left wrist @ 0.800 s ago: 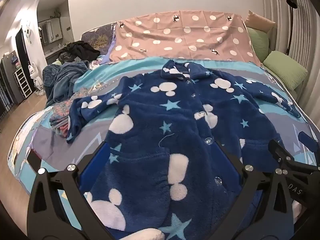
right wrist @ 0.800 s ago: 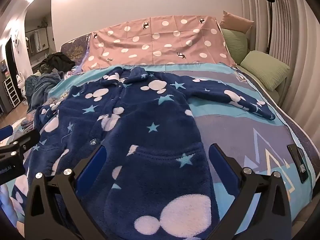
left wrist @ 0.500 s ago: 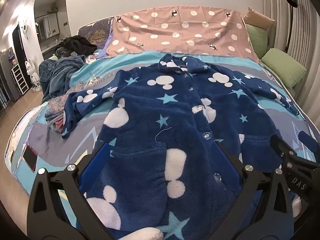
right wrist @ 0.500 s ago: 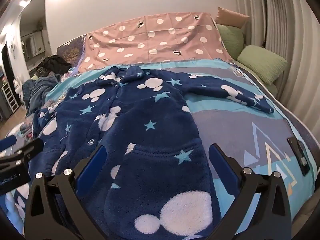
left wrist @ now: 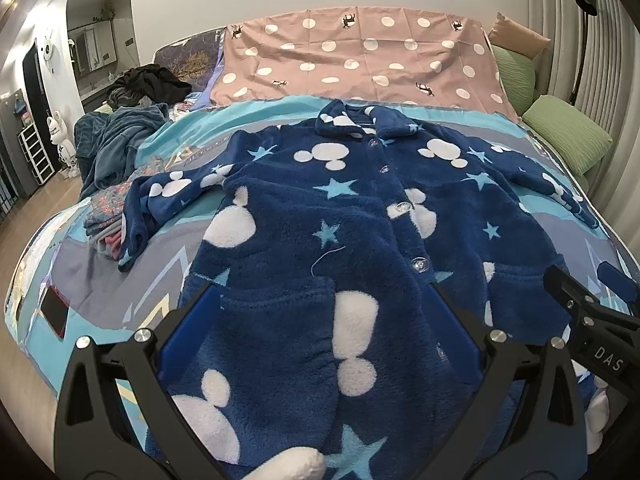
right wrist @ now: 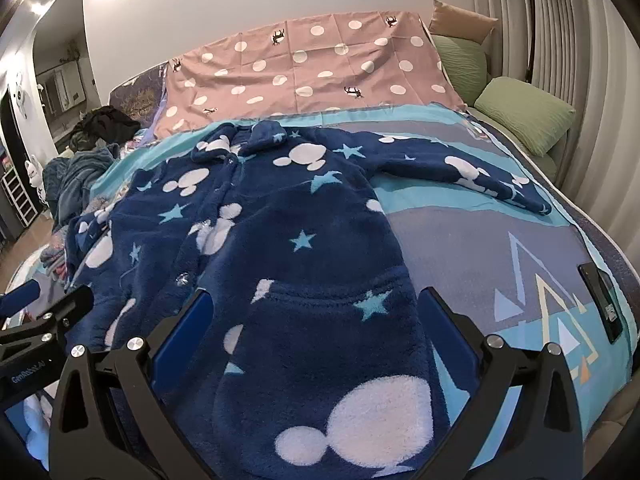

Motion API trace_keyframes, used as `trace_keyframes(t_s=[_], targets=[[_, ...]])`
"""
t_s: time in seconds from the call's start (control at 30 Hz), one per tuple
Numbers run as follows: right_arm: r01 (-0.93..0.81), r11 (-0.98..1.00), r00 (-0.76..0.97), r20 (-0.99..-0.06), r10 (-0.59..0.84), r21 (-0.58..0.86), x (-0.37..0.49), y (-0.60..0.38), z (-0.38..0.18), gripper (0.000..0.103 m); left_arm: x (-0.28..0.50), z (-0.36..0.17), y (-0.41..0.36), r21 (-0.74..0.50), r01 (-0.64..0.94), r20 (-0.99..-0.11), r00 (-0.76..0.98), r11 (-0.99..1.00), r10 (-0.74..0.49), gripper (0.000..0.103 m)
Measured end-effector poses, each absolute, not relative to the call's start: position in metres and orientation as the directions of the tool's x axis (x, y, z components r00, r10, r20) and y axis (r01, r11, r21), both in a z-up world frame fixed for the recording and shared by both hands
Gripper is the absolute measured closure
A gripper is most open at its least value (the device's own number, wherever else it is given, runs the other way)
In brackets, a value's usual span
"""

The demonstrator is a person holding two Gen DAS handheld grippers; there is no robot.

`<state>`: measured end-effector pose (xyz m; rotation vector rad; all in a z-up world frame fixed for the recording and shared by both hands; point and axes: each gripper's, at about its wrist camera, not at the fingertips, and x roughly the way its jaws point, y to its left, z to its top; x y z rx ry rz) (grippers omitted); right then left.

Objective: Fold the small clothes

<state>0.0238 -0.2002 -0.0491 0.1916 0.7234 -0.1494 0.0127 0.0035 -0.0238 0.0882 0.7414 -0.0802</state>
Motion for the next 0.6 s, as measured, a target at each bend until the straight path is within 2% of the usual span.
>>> trace_keyframes(t_s=[0.6], targets=[[0.180,0.979,0.747,-0.661,-0.076,0.091,0.024,-0.188,-0.042,0.001,0.013,-0.029,0.005,0.058,0.107,-0.682,0.731,0.993,-0.039,0.002]])
